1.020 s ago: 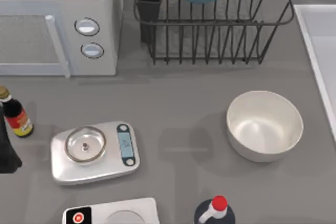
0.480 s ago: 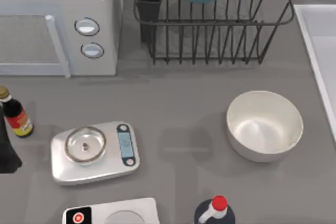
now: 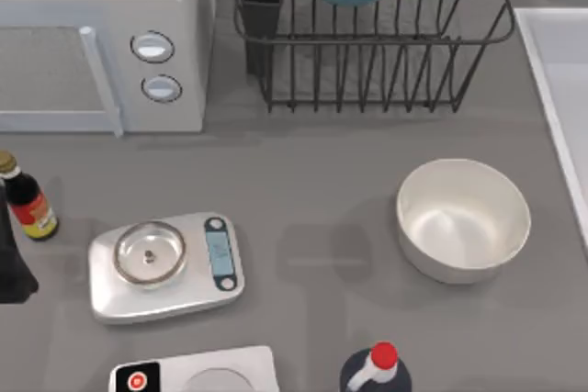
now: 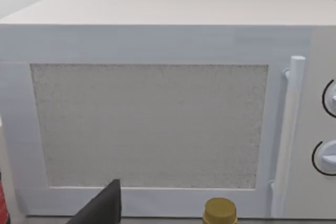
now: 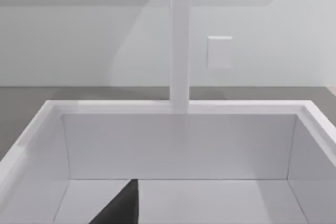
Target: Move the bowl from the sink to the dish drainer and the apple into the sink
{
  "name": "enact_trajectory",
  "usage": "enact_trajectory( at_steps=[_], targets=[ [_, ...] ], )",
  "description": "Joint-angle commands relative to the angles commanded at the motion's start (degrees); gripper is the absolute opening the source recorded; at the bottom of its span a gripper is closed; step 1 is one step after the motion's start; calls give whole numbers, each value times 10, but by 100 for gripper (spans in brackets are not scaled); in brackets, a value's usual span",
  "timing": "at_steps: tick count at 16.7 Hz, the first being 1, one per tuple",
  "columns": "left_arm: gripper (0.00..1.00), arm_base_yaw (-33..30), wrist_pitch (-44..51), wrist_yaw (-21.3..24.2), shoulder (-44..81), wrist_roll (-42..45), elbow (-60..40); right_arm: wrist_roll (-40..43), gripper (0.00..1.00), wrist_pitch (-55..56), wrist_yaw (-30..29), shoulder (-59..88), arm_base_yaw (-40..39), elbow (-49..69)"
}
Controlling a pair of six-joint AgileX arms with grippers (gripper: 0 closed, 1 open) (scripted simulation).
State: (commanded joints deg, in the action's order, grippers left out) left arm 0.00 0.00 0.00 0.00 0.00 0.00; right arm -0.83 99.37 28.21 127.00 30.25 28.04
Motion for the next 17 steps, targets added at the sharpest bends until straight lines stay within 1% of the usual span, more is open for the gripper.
enact_trajectory(
  at_steps=[7,10,13,17],
  targets=[
    [100,0,0,0,0,0,0,0,100,0,0,0,0,0],
    [100,0,0,0,0,0,0,2,100,-26,-9,-30,-8,-4],
    [100,0,0,0,0,0,0,4,100,-89,-30,-110,-28,-17],
    [100,0,0,0,0,0,0,6,100,-228,-69,-297,-73,-58]
  ],
)
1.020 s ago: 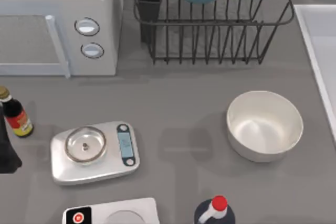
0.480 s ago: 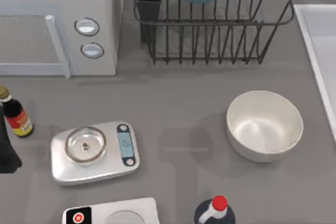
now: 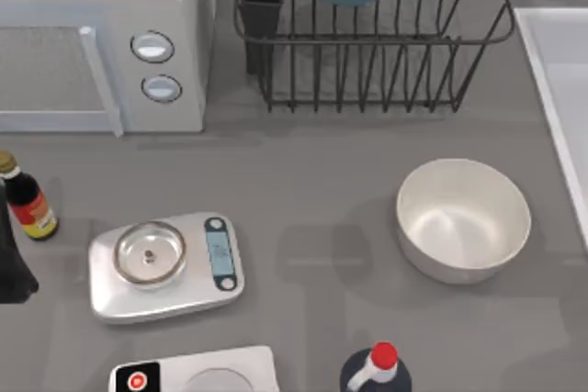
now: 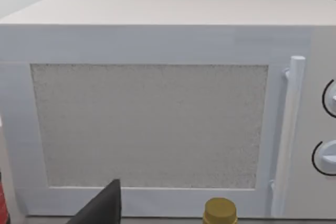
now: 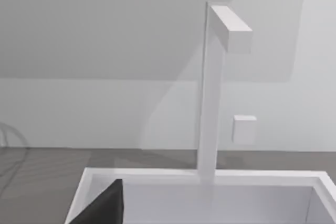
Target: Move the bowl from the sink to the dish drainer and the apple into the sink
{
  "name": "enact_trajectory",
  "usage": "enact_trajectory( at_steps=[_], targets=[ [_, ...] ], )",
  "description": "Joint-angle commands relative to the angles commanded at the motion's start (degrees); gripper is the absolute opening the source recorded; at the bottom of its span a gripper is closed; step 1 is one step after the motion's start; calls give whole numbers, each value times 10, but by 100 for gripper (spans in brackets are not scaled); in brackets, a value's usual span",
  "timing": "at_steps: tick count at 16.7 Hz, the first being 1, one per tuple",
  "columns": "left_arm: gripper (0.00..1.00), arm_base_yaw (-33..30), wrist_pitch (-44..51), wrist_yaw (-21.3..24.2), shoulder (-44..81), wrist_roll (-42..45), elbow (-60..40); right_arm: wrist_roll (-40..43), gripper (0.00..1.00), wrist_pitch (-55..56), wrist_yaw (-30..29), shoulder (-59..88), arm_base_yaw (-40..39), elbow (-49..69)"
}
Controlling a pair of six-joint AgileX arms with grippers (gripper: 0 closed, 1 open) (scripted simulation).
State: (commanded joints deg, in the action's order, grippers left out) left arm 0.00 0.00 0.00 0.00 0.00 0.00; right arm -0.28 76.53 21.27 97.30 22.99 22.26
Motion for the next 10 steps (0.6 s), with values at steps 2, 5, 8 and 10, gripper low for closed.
enact_trajectory(
  at_steps=[2,5,8,10],
  targets=[
    [100,0,0,0,0,0,0,-1,100,-93,-24,-123,-27,-30],
    [100,0,0,0,0,0,0,-4,100,-251,-64,-330,-70,-81],
    [100,0,0,0,0,0,0,-7,100,-413,-106,-542,-116,-133],
    [100,0,0,0,0,0,0,-7,100,-512,-133,-671,-145,-163]
  ],
)
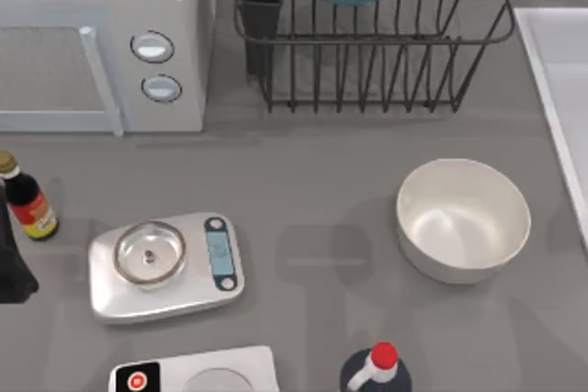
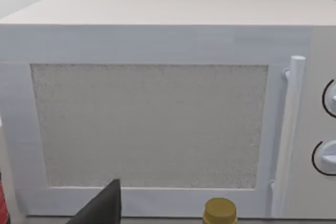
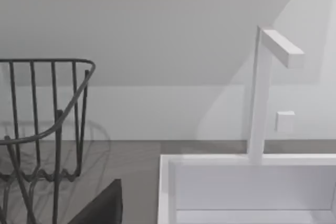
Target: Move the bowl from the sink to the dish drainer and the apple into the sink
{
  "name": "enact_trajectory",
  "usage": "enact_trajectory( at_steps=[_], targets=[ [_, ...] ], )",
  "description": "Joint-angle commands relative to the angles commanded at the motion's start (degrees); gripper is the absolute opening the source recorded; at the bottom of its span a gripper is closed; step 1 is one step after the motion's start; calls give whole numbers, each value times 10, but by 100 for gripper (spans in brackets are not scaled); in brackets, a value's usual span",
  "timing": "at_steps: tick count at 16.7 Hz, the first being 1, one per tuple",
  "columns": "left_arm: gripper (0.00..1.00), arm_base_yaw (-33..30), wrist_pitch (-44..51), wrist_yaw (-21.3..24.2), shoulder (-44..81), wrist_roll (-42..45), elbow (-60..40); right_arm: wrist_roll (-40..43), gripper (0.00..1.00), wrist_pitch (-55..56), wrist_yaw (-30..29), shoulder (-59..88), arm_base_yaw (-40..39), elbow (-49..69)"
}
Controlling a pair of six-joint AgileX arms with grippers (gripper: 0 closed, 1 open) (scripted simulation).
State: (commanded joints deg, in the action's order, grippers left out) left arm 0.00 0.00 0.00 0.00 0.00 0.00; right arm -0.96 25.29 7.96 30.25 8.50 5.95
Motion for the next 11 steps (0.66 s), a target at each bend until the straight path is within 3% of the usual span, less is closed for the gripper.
enact_trajectory(
  at_steps=[6,11],
  targets=[
    [100,0,0,0,0,0,0,6,100,-210,-64,-253,-69,-52],
    [100,0,0,0,0,0,0,10,100,-253,-80,-302,-85,-60]
  ],
)
